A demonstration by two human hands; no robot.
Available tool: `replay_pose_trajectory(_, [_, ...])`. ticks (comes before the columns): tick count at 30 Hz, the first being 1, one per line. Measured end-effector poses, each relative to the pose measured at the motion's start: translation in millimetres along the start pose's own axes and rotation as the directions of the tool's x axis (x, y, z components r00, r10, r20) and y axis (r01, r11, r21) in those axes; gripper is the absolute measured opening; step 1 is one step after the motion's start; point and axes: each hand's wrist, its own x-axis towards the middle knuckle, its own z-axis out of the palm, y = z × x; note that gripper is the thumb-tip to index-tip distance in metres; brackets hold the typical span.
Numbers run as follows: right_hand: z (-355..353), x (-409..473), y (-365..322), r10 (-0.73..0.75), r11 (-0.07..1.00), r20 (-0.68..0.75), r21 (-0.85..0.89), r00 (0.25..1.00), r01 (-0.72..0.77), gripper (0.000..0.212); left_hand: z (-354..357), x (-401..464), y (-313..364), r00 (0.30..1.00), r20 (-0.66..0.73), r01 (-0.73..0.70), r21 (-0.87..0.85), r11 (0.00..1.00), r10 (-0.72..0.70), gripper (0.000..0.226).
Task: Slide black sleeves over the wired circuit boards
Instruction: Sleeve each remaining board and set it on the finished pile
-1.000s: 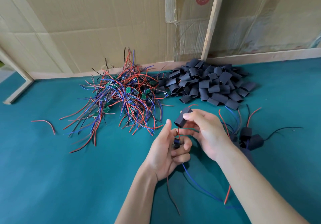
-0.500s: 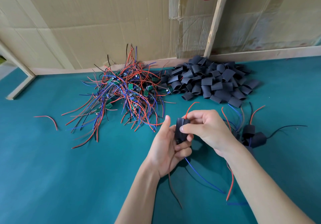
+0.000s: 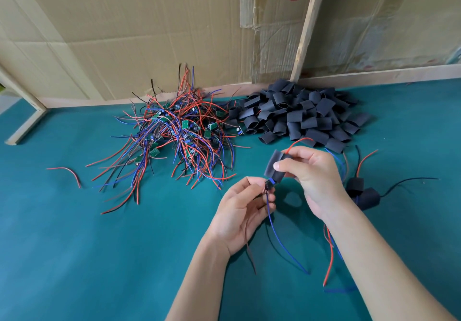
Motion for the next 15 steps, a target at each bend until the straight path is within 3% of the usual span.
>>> replay_pose_trajectory(6, [1, -4, -5, -0.01, 0.992, -0.001, -0.123, 1.0, 0.01, 0.012, -1, -2, 0, 0.998, -0.006, -0.069, -0.001, 0.998, 0.069, 0.016])
replay_pose_trajectory(10, [3, -8, -10, 0.0, 0.981, 0.011, -0.192, 1.0, 0.002, 0.019, 3, -1, -2, 0.988, -0.014, -0.157, 0.009, 0.988, 0.157, 0.007])
replay_pose_trajectory(15, [9, -13, -14, 0.013, 0.963, 0.07, -0.27, 0.997, 0.006, 0.025, 1, -1, -6, 0.971, 0.0, -0.239, 0.105, 0.965, 0.24, 0.018])
